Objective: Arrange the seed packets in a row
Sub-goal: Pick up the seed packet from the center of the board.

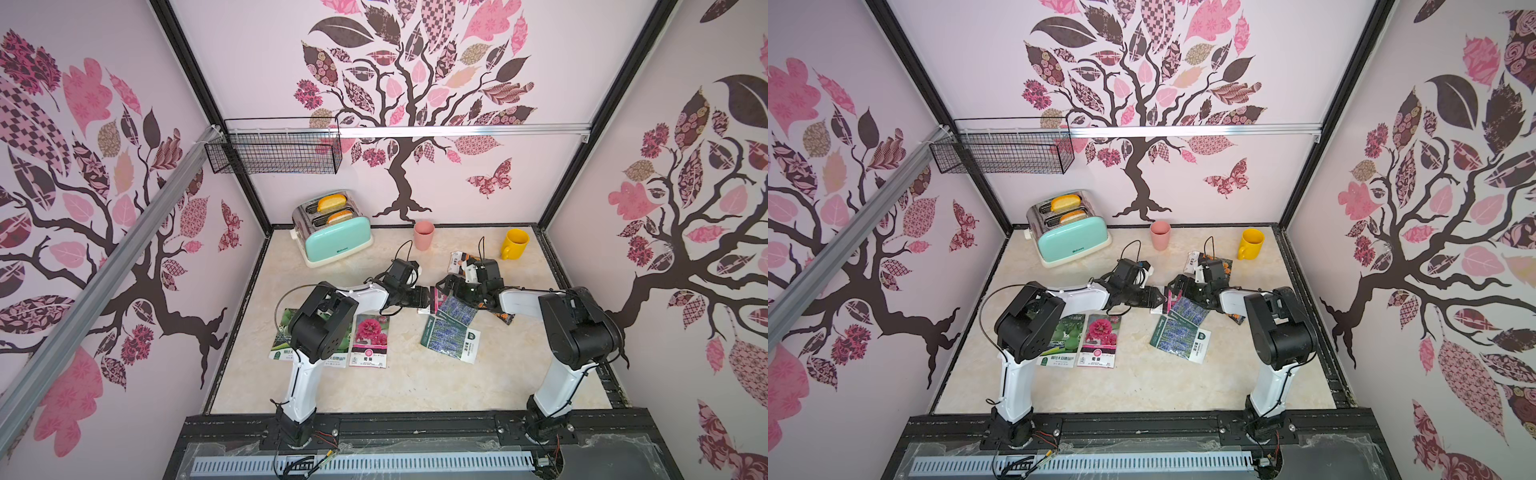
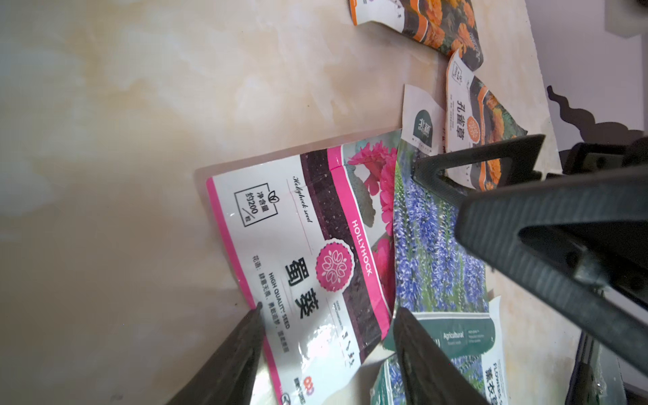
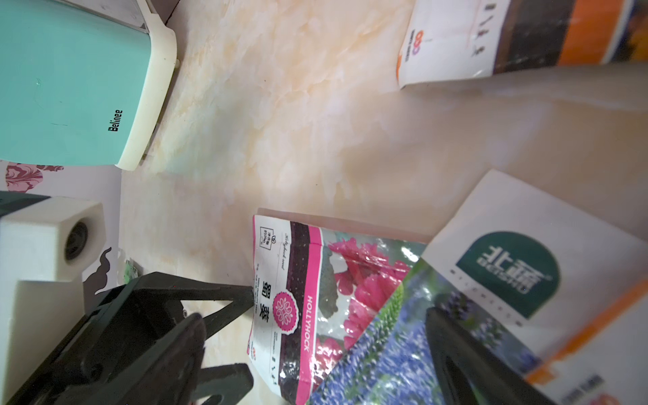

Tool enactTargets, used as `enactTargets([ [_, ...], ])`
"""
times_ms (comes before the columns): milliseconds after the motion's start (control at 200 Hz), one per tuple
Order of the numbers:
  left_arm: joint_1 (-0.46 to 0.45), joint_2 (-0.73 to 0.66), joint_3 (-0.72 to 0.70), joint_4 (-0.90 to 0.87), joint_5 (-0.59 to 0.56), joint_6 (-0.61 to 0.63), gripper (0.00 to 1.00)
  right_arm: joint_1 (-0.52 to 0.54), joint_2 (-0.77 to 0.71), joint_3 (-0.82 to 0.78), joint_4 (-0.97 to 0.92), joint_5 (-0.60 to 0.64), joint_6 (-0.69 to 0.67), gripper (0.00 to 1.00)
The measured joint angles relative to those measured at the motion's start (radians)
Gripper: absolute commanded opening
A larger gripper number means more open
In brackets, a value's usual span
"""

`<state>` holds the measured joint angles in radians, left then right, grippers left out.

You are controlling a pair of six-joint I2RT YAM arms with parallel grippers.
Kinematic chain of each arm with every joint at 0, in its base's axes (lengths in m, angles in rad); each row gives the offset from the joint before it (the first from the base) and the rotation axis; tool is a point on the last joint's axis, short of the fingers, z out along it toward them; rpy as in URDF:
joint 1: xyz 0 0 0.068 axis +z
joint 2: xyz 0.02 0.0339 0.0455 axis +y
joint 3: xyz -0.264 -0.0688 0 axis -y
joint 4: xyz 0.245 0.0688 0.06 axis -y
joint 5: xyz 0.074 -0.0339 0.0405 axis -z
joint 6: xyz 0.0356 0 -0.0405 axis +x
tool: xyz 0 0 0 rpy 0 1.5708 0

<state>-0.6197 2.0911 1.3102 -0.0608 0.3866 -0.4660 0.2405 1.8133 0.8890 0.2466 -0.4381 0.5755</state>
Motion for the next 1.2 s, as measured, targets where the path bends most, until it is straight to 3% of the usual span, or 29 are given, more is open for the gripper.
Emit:
enactTargets([
  [460,-0.014,0.05,0.063,-0.002,0.045,0.012,0.61,-0.01,0.039,-0.003,0.094,-0.024,0.013,1.0],
  [640,-0.031,0.083,0.126,-0.049,0.038,0.023,0.55,-0.025,0.055,-0.025,0.171,-0.057,0.035,1.0],
  [810,-0.043,0.108,0.16,-0.068,0.032,0.022,0.37,-0.028,0.065,-0.035,0.216,-0.077,0.054,1.0],
  [975,-0.052,0.124,0.172,-0.089,0.025,0.014,0.0,-0.028,0.067,-0.04,0.233,-0.083,0.06,0.99],
  [1200,-0.058,0.119,0.179,-0.105,0.005,0.018,0.0,-0.028,0.031,-0.069,0.214,-0.071,0.06,1.0],
])
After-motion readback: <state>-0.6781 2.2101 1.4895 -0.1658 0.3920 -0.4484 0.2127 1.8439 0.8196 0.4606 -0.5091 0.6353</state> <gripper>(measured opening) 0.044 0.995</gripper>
